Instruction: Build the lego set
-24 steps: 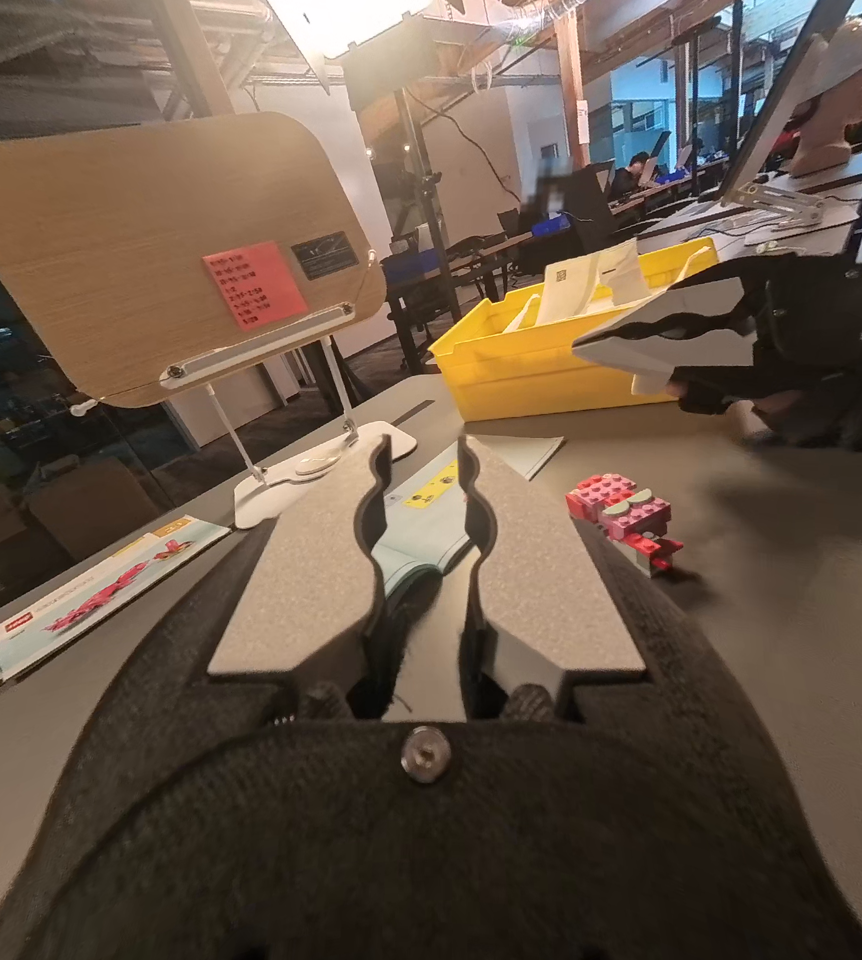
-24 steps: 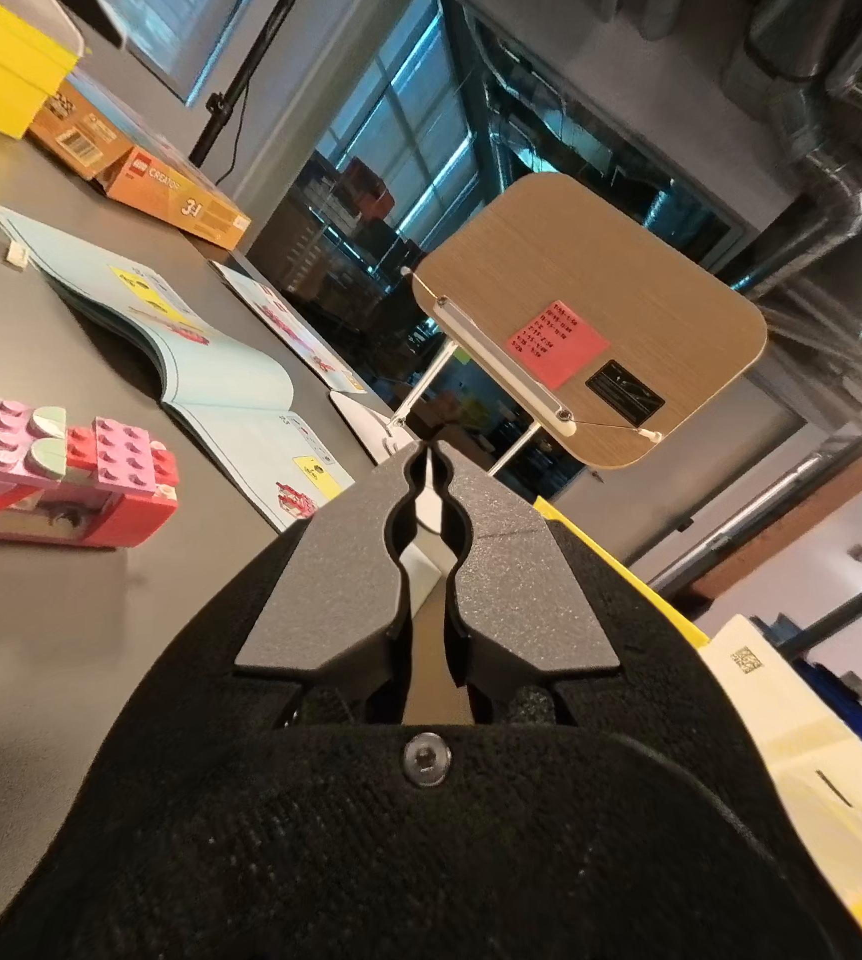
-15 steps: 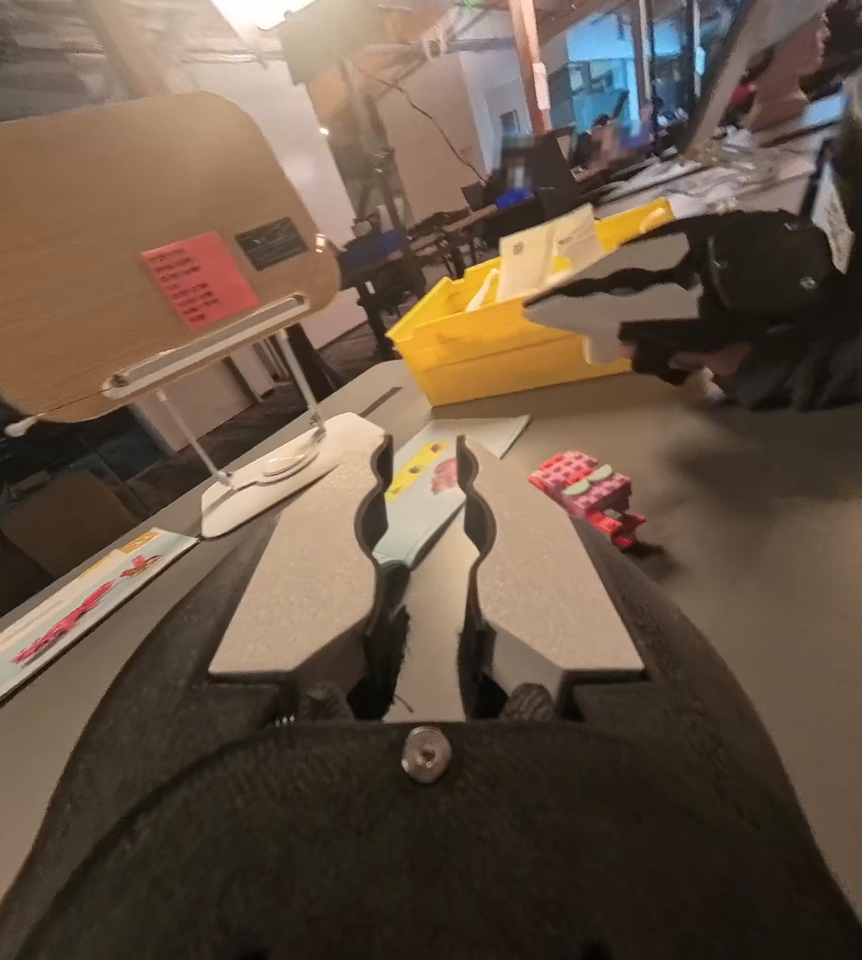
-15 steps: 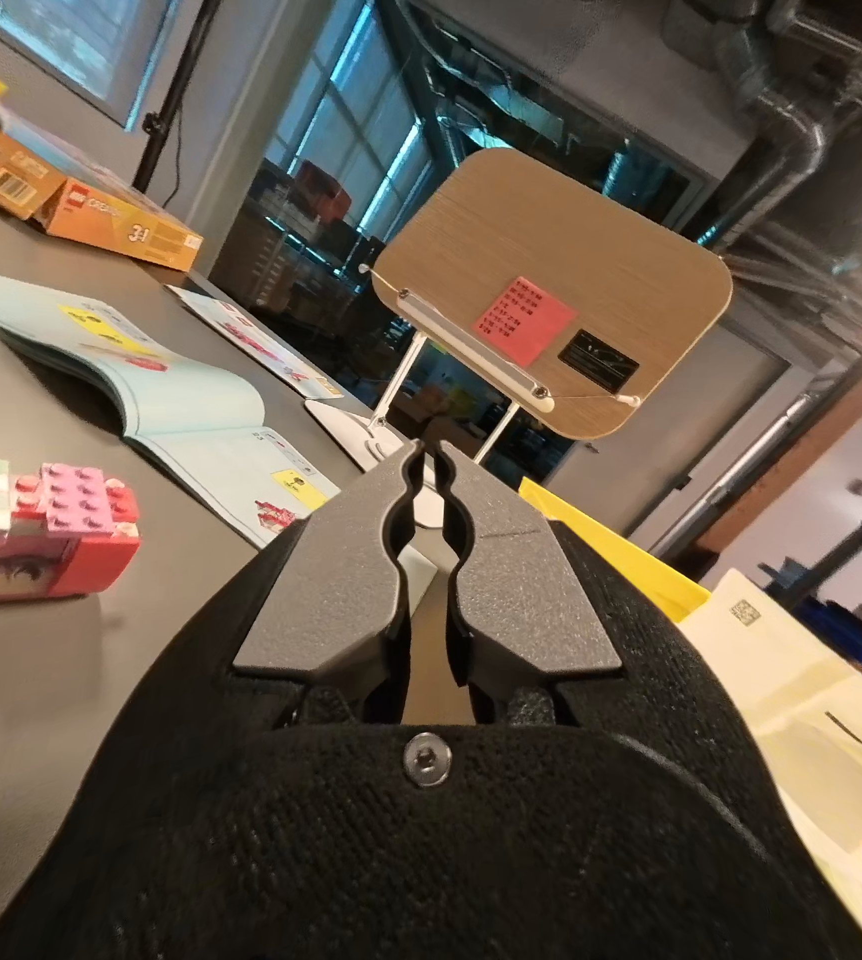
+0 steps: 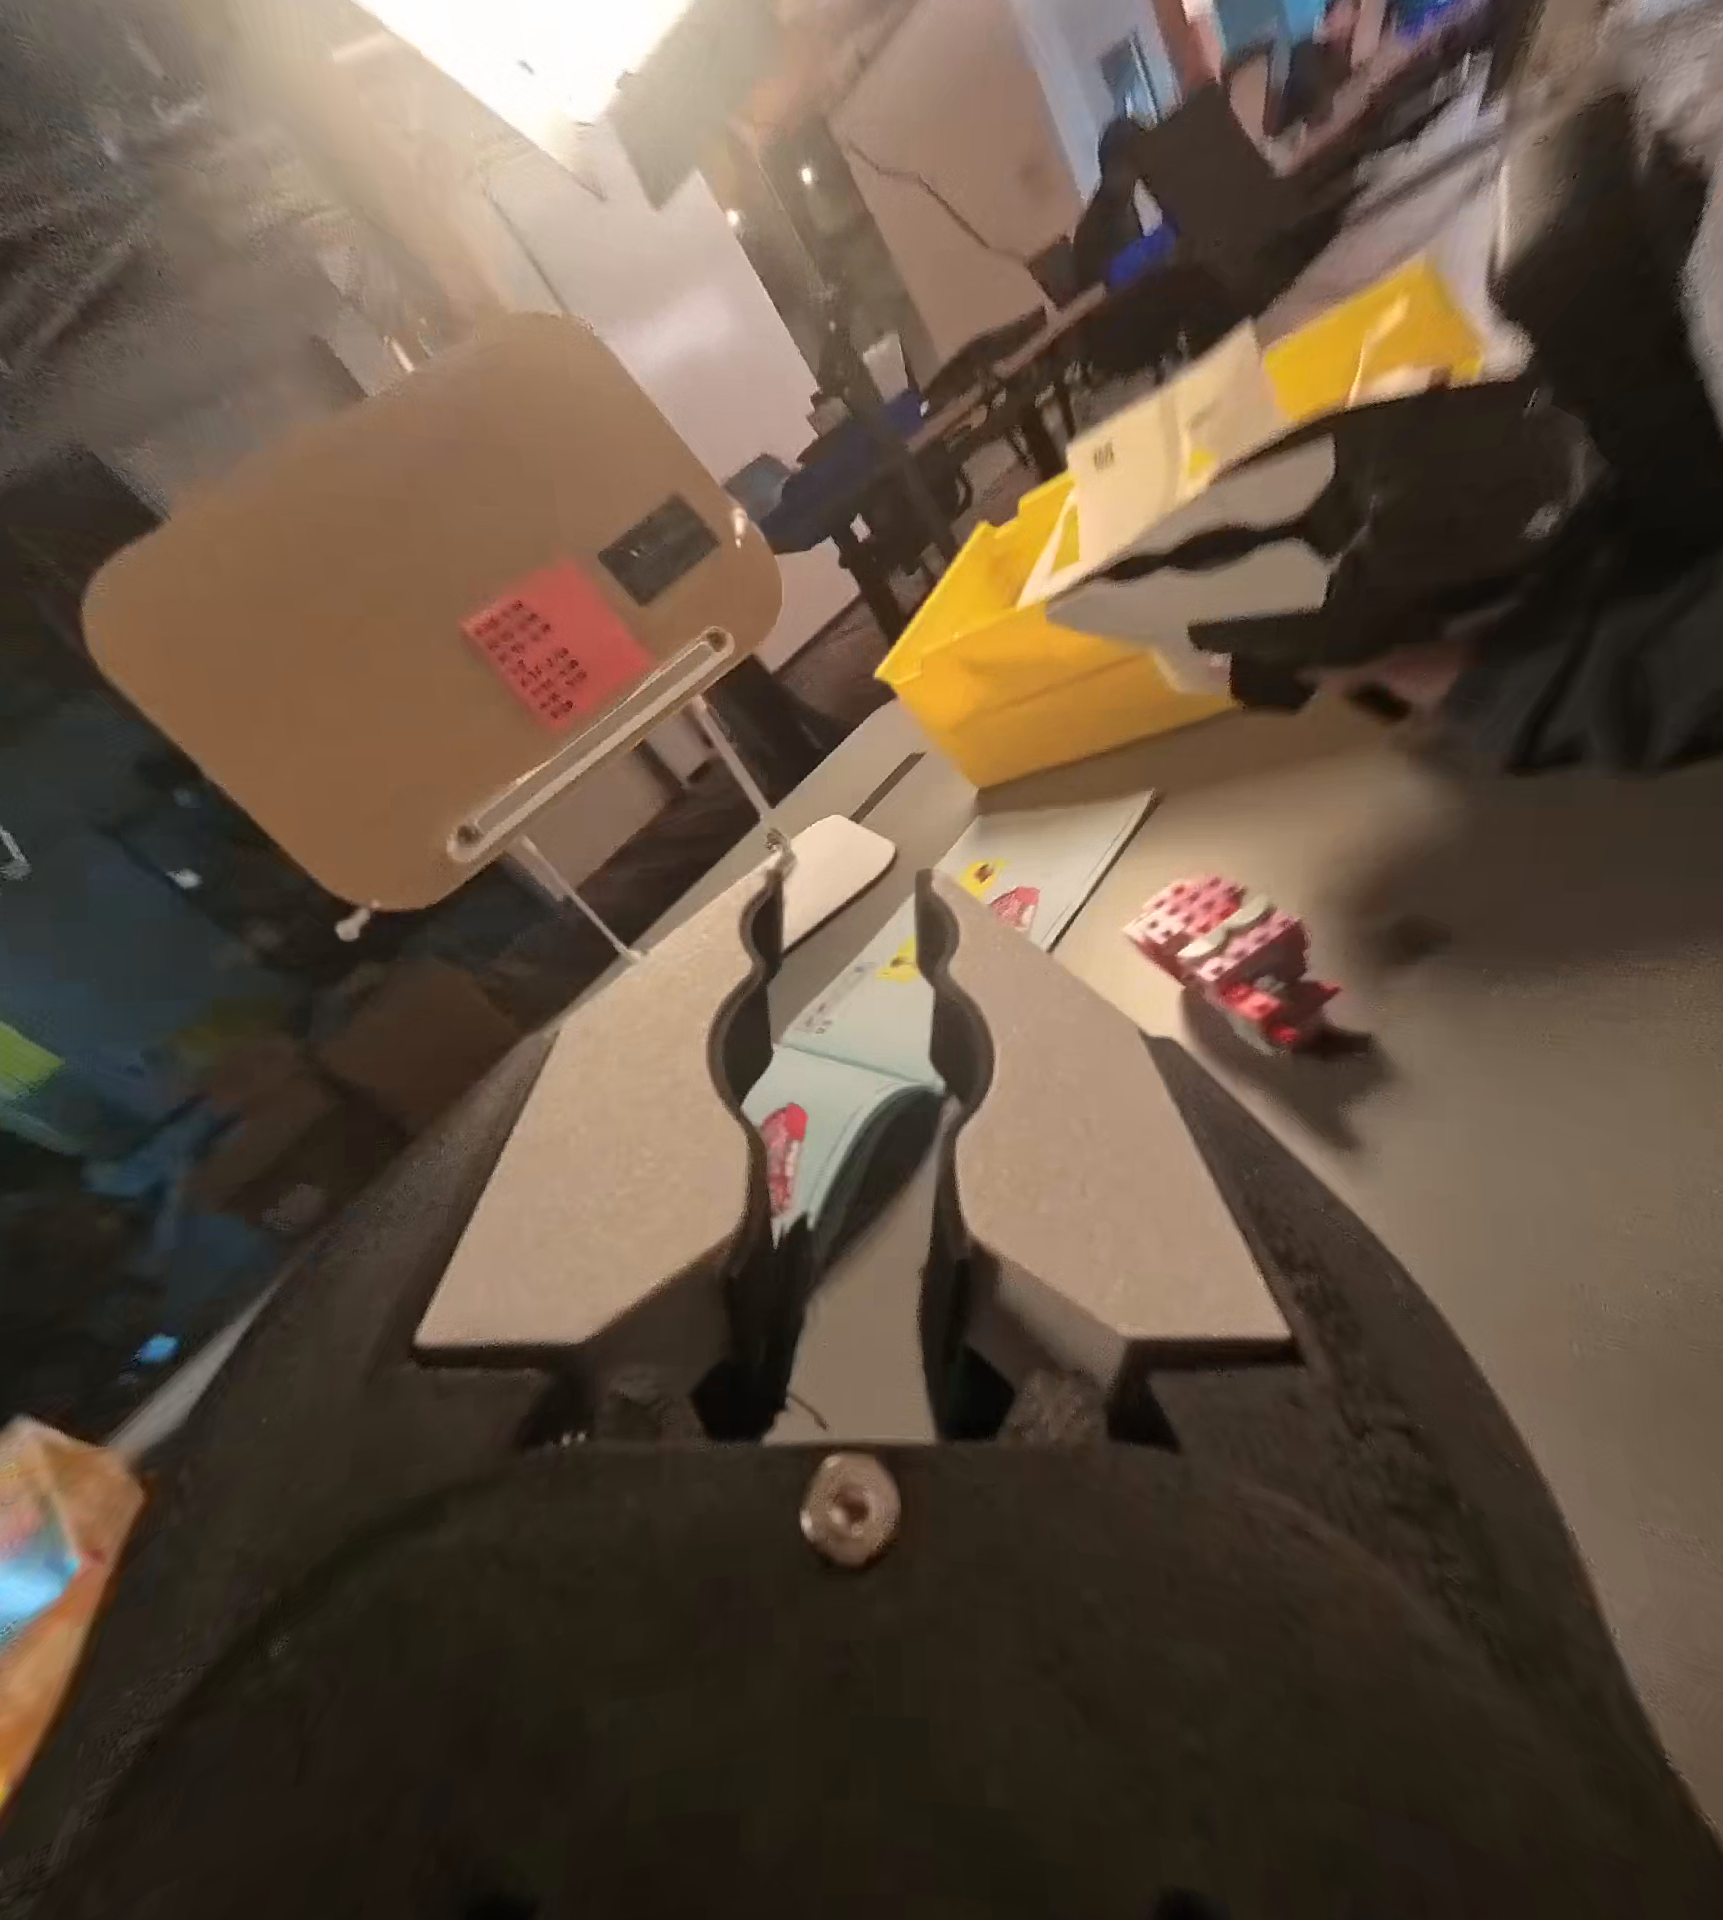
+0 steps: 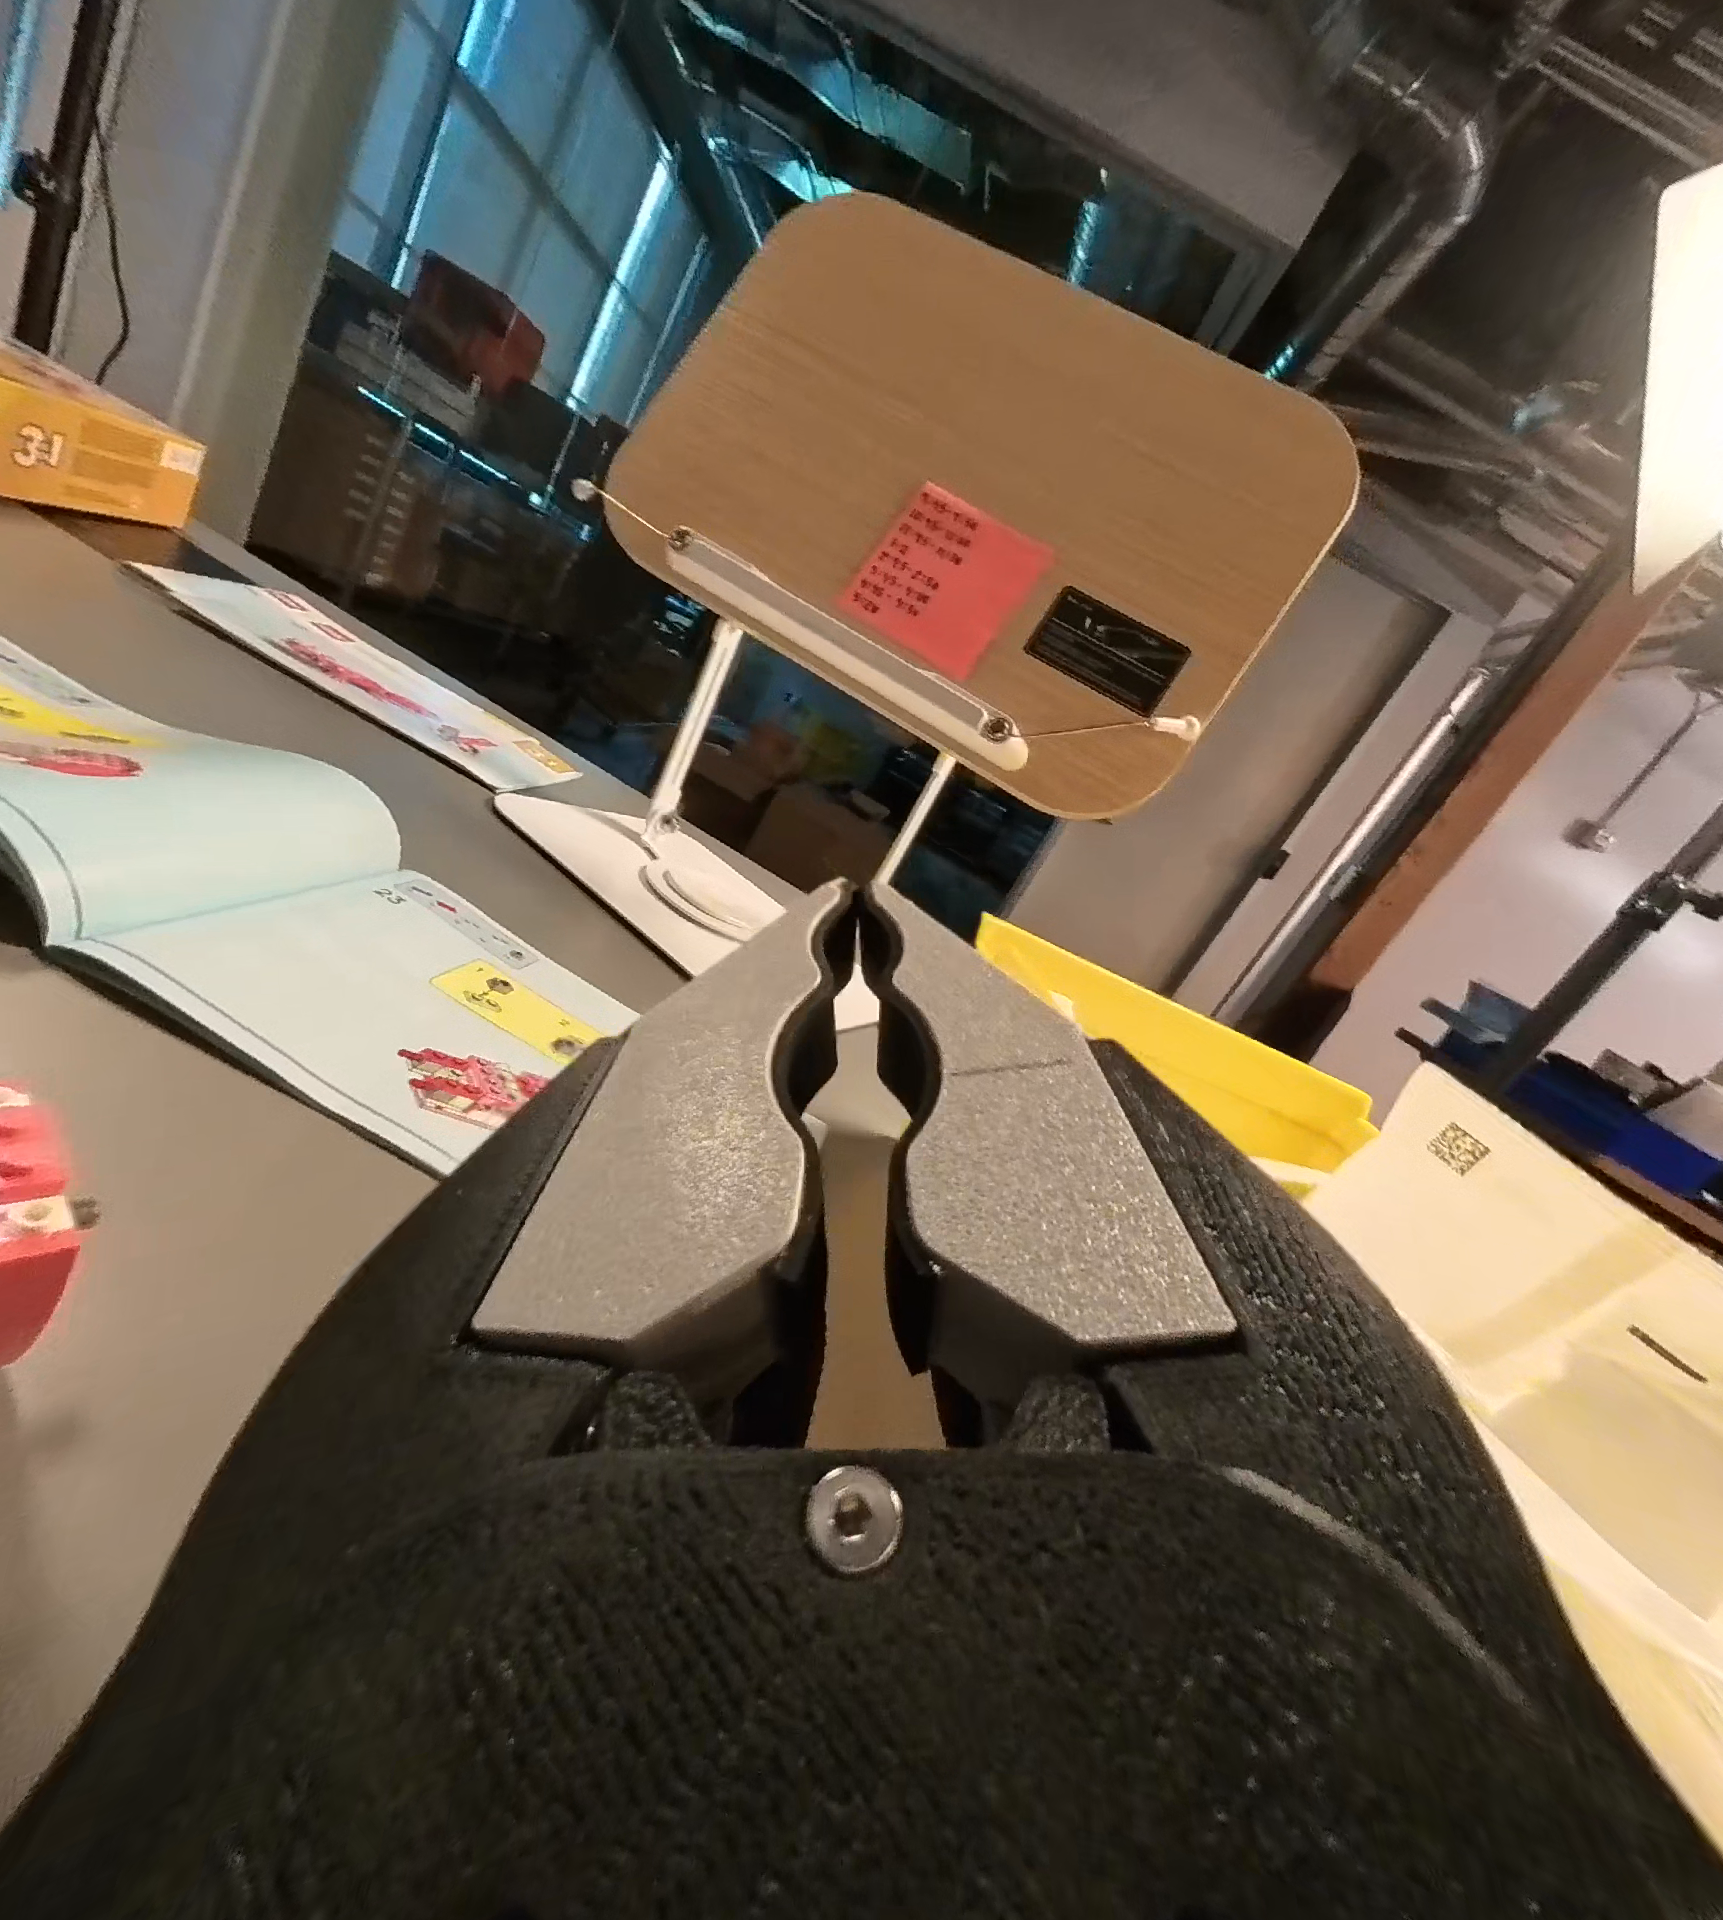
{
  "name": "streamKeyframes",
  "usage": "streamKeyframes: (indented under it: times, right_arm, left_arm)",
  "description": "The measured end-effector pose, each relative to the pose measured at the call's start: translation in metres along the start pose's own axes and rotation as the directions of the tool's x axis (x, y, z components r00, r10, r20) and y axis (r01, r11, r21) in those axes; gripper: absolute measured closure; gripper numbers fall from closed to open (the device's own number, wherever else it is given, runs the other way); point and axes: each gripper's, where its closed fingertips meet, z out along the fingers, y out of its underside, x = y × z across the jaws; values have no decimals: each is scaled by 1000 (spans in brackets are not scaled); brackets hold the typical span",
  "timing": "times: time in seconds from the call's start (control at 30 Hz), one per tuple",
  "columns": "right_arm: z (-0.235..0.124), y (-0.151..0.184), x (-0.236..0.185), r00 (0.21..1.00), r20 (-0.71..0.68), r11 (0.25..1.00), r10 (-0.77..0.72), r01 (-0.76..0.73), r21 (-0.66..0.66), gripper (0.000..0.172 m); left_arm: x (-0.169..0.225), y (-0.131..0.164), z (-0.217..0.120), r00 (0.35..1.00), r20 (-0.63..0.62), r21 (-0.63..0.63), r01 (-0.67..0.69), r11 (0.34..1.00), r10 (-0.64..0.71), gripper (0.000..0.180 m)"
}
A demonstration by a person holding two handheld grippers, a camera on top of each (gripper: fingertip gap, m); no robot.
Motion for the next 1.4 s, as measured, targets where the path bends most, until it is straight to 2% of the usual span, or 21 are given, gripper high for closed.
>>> streamKeyframes:
  times: [0.07,0.27,0.4,0.6,0.7,0.8,1.03,1.17,1.27,1.33,1.4]
  right_arm:
    - [1,2,3,1000,-14,1000,5,-5,-7,172]
    - [1,3,9,999,-17,999,50,-50,2,172]
    - [2,6,12,997,-27,997,72,-72,-8,172]
    - [3,9,11,998,-21,998,67,-67,-21,172]
    - [4,10,11,998,-27,998,64,-65,-26,172]
    - [9,13,16,995,-68,996,77,-80,-41,172]
    - [25,15,11,992,-78,994,97,-100,-44,172]
    - [24,17,12,991,-78,993,107,-111,-50,172]
    - [23,15,13,988,-78,990,131,-134,-37,172]
    - [23,14,14,987,-75,989,142,-144,-31,172]
    - [23,14,13,986,-70,988,151,-154,-27,172]
  left_arm:
    - [-13,-4,-25,994,12,11,109,994,-109,154]
    - [-85,6,-105,912,226,40,342,939,-342,151]
    - [-133,35,-153,816,396,42,443,896,-422,150]
    - [-168,83,-195,700,519,-34,591,806,-491,138]
    - [-175,99,-208,663,540,-64,646,760,-518,136]
    - [-182,109,-216,653,562,-99,662,743,-507,135]
    - [-211,125,-205,712,544,-188,620,762,-445,142]
    - [-214,138,-192,682,520,-193,680,707,-513,142]
    - [-214,143,-192,664,537,-177,692,700,-520,142]
    - [-218,148,-195,662,553,-203,696,689,-506,142]
    - [-223,159,-199,655,571,-265,717,644,-494,149]
